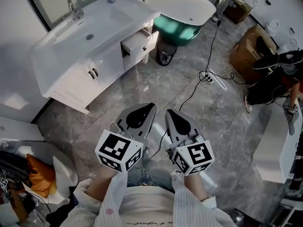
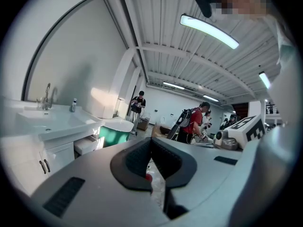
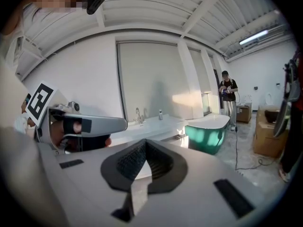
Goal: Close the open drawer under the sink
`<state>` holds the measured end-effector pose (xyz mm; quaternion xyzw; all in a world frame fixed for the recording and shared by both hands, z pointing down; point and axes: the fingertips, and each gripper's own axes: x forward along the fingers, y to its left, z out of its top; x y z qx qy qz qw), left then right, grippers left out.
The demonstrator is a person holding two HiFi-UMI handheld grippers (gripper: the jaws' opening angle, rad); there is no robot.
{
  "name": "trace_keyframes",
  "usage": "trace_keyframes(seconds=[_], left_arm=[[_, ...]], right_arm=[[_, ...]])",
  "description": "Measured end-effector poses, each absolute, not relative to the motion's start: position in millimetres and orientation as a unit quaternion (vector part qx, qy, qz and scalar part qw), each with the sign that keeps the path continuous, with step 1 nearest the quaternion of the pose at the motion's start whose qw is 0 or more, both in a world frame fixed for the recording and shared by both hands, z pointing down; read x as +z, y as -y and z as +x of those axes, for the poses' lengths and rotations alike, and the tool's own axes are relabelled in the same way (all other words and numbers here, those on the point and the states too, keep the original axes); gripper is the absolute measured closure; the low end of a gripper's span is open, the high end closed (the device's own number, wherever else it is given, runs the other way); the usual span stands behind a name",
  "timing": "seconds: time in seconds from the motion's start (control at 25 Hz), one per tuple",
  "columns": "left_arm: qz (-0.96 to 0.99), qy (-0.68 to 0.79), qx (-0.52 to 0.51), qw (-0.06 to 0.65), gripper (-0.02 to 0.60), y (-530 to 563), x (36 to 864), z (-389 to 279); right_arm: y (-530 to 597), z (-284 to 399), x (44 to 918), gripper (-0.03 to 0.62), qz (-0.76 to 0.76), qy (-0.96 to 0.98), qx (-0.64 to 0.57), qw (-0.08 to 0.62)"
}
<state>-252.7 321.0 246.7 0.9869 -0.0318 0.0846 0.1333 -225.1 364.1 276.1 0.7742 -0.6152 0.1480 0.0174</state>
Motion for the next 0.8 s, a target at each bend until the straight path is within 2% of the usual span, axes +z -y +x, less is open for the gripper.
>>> trace_keyframes(seconds=[0.8], left_arm=[[0.986, 0.011, 0.094, 0.138, 0.566, -177.9, 252.8, -109.3]], right_arm=[[-222.4, -94.5, 289.8, 0.585, 0.780, 0.603, 0.165, 0.046]])
